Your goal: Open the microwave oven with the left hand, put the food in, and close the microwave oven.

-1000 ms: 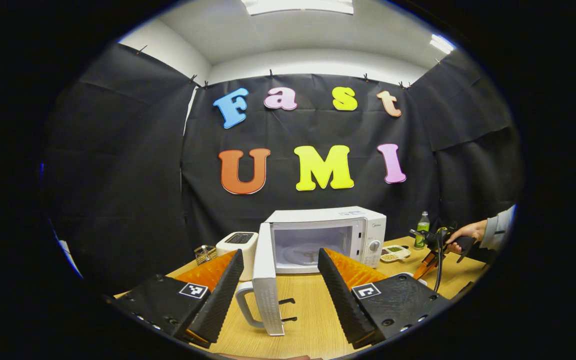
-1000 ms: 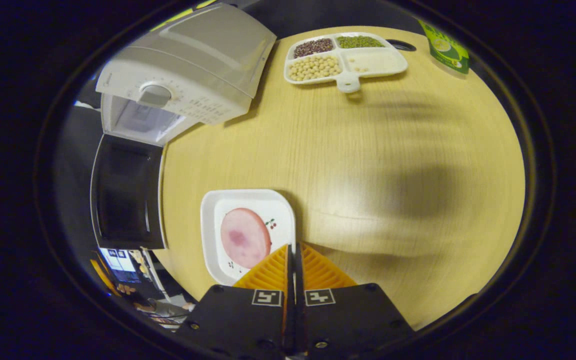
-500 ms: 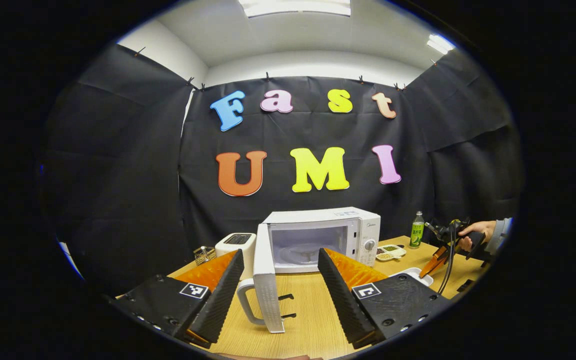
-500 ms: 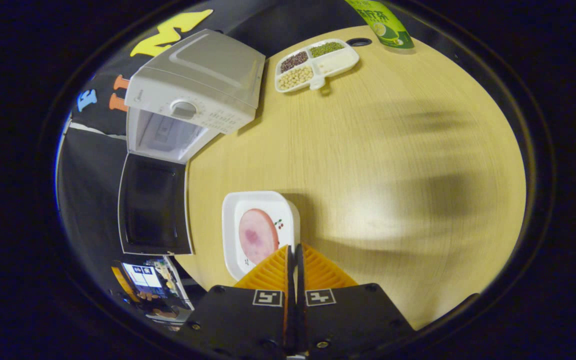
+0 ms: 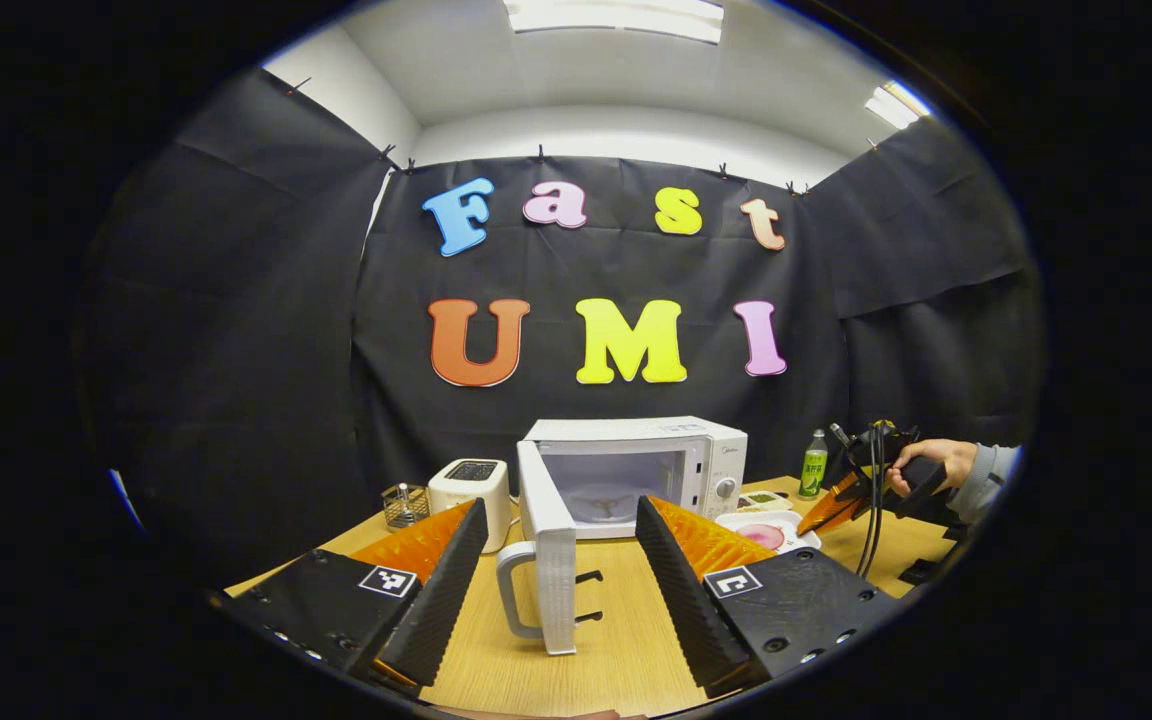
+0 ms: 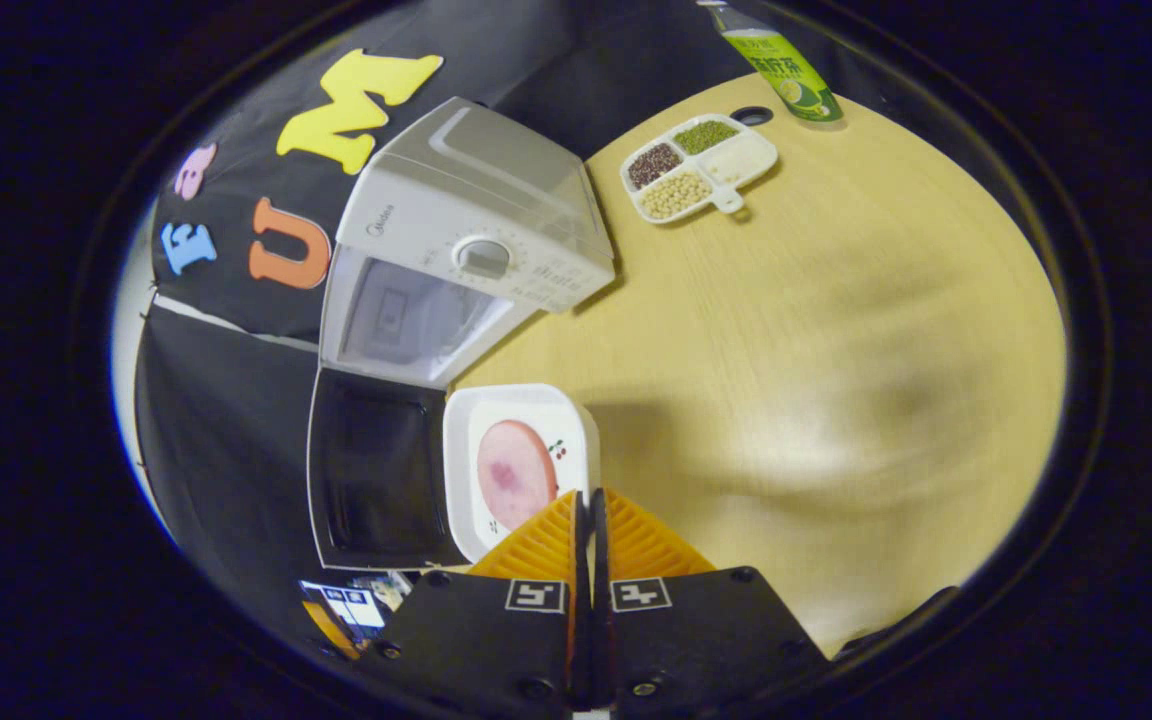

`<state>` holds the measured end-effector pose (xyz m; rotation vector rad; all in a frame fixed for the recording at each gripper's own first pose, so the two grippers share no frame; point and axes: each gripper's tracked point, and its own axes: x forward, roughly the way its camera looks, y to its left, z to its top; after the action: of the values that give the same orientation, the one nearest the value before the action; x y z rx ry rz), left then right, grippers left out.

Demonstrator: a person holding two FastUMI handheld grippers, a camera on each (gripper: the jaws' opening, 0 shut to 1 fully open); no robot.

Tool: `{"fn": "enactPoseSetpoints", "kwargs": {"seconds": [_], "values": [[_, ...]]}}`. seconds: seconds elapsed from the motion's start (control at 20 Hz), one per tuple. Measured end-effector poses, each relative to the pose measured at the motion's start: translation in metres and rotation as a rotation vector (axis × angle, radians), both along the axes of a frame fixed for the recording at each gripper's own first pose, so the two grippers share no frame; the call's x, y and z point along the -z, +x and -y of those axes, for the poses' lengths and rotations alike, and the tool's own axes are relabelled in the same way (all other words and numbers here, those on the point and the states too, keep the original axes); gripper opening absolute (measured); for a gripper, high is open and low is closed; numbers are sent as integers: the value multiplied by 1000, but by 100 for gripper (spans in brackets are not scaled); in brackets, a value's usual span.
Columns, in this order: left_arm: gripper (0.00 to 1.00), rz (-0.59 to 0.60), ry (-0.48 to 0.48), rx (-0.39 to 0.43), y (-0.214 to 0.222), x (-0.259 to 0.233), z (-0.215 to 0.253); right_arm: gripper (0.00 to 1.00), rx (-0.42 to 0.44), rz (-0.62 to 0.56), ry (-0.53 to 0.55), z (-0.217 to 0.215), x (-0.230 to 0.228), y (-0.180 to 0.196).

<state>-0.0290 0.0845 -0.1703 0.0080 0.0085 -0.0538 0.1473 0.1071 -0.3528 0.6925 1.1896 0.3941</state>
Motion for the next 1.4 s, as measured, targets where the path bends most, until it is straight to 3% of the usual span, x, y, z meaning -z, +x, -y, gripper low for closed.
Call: {"fn": "enactPoseSetpoints", "kwargs": {"seconds": [0.1, 0.35, 0.6, 0.8, 0.85, 1.05, 1.2, 1.4], "values": [[88, 2, 6, -3, -2, 2, -9, 0, 66, 24, 23, -27, 1, 13], [88, -9, 21, 3, 3, 7, -16, 4, 246, 65, 119, -99, 7, 49], [88, -25, 12, 18, 9, 14, -15, 4, 514, 111, 222, -159, 6, 79], [88, -16, 12, 15, 10, 18, -20, 4, 676, 112, 287, -199, 12, 104], [88, -22, 9, 12, 10, 21, -22, 0, 701, 119, 299, -208, 14, 110], [88, -53, 0, -16, 14, 29, -37, 4, 750, 180, 315, -238, 24, 146], [89, -49, 1, -28, 20, 28, -43, 0, 788, 299, 314, -248, 18, 182], [89, -31, 3, -27, 24, 26, -47, 7, 780, 441, 278, -256, 10, 215]]}}
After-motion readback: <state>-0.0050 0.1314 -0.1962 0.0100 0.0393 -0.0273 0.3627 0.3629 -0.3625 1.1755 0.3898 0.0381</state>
